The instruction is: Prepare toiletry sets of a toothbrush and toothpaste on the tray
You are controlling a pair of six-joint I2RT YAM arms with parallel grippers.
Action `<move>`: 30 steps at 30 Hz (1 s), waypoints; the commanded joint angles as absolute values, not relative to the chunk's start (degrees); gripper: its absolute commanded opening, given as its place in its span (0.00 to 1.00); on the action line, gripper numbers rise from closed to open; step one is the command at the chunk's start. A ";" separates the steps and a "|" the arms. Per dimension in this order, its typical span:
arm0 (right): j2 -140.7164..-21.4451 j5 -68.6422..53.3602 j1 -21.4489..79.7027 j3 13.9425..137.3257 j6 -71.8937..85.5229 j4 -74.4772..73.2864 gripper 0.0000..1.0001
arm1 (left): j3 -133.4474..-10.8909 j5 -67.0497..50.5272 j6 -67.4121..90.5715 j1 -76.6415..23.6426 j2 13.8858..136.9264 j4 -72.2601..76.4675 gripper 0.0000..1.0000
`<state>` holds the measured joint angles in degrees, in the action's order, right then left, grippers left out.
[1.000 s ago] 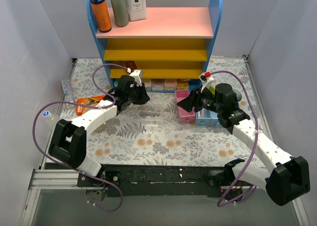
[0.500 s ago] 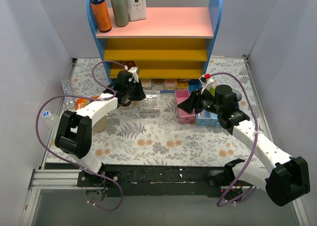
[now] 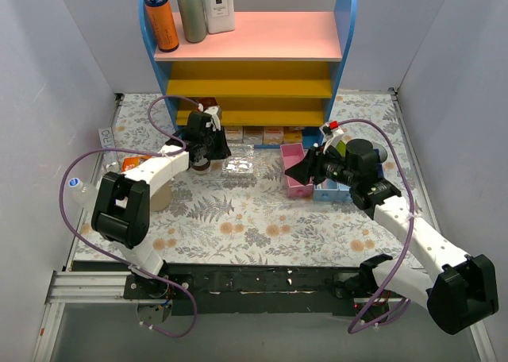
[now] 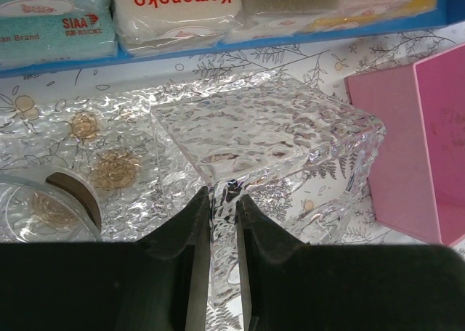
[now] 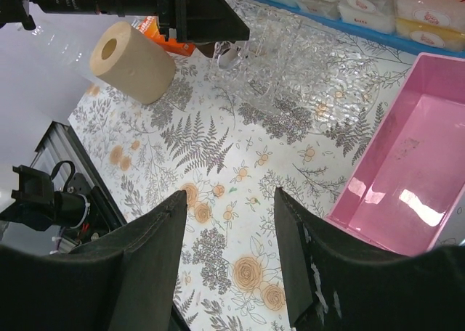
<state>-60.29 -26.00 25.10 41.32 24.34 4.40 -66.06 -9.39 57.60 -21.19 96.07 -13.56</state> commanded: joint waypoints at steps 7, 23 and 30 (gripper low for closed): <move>-58.97 -26.45 24.61 40.34 24.61 6.59 0.59 | -69.08 -8.35 56.51 -20.48 96.94 -14.41 0.00; -58.80 -26.28 24.52 39.55 25.05 6.68 0.59 | -69.87 -6.42 56.25 -20.48 98.09 -15.64 0.04; -58.97 -26.37 24.61 39.20 25.22 6.94 0.59 | -70.22 -5.89 55.90 -20.57 98.17 -15.64 0.20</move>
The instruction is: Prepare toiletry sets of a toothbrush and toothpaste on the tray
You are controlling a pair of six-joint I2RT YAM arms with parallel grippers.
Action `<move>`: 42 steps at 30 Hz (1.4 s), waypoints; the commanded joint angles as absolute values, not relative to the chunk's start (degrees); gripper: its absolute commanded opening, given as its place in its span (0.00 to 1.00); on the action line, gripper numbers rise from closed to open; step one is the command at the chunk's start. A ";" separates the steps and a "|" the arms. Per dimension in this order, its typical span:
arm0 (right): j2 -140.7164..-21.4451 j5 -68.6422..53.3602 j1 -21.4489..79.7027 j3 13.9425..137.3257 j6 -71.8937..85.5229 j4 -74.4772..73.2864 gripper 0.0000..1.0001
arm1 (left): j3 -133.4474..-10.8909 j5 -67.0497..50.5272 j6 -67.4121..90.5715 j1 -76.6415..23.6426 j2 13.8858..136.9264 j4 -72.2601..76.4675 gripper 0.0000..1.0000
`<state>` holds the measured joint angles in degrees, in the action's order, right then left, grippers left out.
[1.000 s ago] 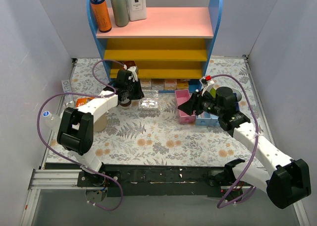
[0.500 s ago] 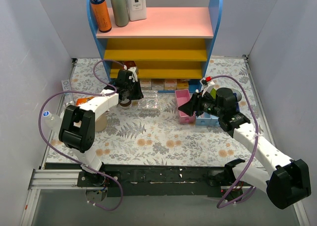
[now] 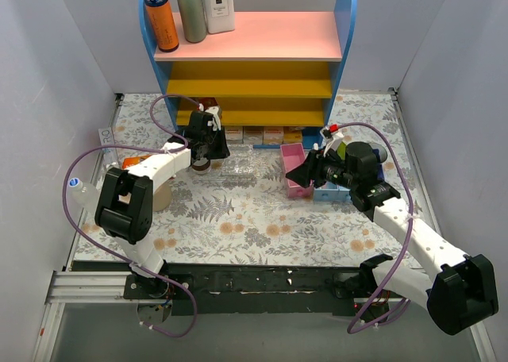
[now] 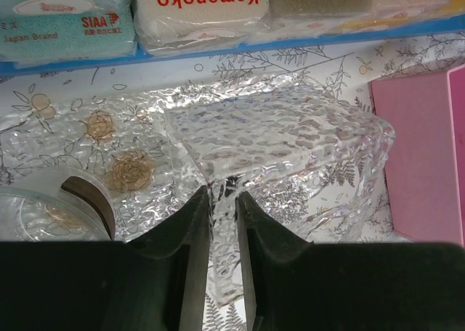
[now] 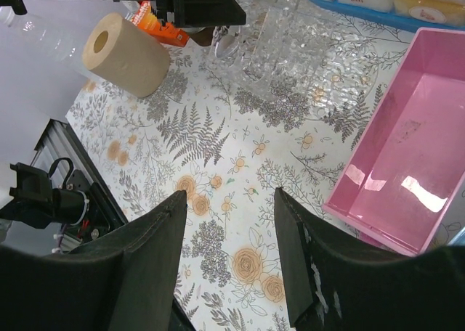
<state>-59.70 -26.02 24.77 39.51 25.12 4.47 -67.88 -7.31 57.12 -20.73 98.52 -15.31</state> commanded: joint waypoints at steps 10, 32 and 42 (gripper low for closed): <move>-58.89 -26.37 24.61 38.67 25.49 7.21 0.59 | -70.84 -5.89 55.63 -20.57 97.91 -15.47 0.32; -56.96 -24.61 24.52 39.81 23.56 4.23 0.59 | -71.63 -7.74 54.14 -20.57 94.49 -13.89 0.45; -54.05 -20.48 24.52 40.52 20.48 0.53 0.59 | -73.12 -0.79 53.70 -26.45 91.58 -15.02 0.45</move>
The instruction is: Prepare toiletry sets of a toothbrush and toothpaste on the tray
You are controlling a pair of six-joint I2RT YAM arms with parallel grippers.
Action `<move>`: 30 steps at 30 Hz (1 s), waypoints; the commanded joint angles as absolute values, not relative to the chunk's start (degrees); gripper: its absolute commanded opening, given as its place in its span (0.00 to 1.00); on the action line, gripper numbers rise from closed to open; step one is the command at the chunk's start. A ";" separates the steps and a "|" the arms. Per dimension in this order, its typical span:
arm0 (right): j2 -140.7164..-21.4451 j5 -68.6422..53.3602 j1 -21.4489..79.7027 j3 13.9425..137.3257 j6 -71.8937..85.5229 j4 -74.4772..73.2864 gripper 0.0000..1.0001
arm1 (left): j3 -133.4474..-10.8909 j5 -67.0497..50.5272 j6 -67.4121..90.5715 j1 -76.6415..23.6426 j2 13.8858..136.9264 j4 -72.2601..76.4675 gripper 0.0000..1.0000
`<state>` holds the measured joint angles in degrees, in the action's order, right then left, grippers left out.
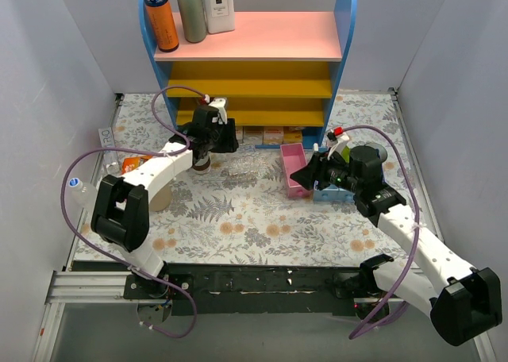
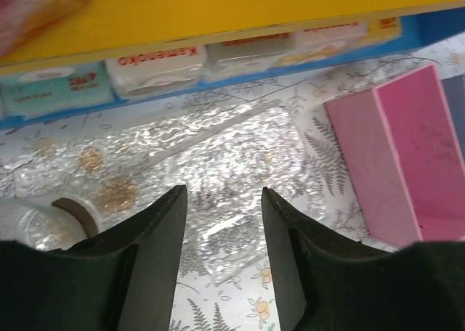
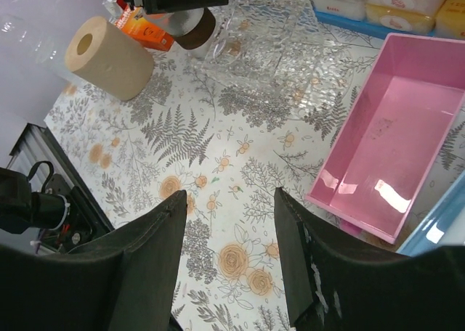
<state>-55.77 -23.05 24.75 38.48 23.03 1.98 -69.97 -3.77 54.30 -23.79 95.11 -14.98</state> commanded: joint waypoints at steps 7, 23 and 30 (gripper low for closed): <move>-52.39 -19.34 24.52 39.64 19.60 0.09 0.59 | -75.32 6.41 59.66 -32.78 92.73 -21.79 0.43; -48.70 -19.07 24.52 36.39 18.19 0.09 0.59 | -73.74 11.43 70.84 -35.16 93.87 -25.84 0.36; -47.11 -18.55 24.61 35.33 17.58 -2.28 0.59 | -74.09 10.46 70.75 -35.16 96.33 -26.81 0.32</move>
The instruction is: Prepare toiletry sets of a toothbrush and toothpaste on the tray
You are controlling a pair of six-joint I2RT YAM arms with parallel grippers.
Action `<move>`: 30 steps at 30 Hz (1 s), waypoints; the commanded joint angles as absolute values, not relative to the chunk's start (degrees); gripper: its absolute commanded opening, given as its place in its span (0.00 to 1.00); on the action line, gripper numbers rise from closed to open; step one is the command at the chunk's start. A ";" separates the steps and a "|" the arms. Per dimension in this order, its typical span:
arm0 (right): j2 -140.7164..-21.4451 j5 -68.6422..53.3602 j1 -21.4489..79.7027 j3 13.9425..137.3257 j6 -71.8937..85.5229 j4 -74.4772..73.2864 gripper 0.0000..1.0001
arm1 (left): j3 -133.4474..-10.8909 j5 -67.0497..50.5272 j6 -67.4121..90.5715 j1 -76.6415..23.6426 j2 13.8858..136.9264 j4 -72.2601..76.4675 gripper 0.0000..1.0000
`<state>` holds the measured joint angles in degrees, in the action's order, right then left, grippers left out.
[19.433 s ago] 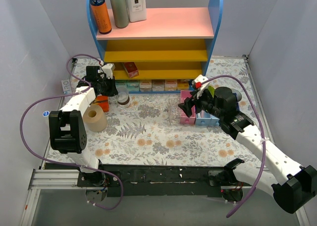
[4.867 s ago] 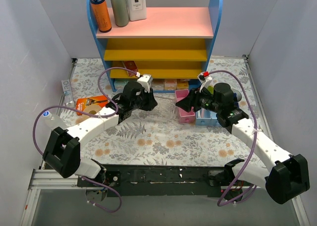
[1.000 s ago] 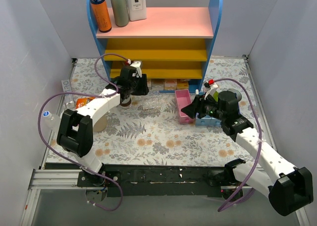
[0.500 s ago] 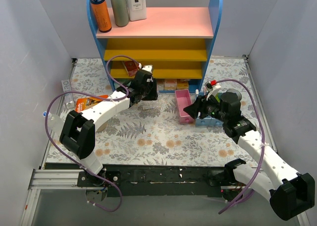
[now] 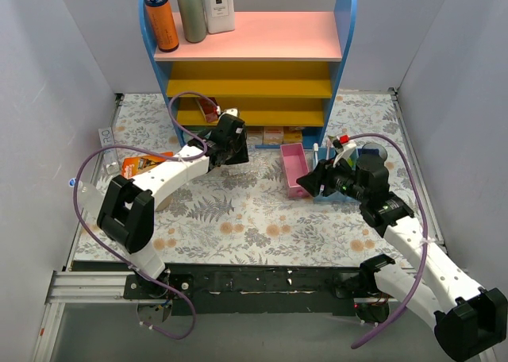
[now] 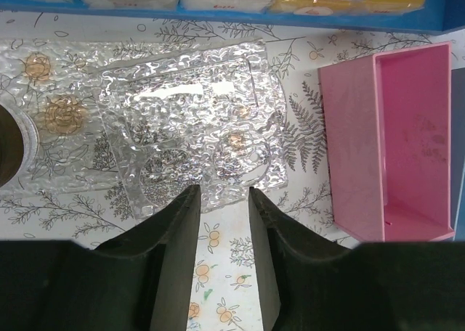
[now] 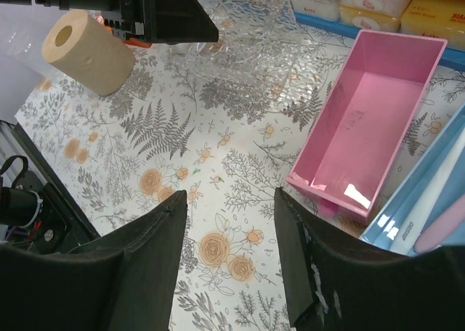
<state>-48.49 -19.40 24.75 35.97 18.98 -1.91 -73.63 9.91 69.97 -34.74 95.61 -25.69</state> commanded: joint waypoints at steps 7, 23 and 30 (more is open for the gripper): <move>-46.41 -18.28 24.52 34.72 17.67 -2.46 0.59 | -75.14 11.42 69.26 -35.16 99.05 -27.68 0.31; -46.05 -18.63 24.52 34.10 17.84 -2.81 0.59 | -78.22 13.71 65.57 -35.16 103.53 -27.33 0.30; -46.14 -18.98 24.52 33.75 18.11 -2.64 0.59 | -79.01 14.41 65.74 -35.07 102.92 -26.54 0.31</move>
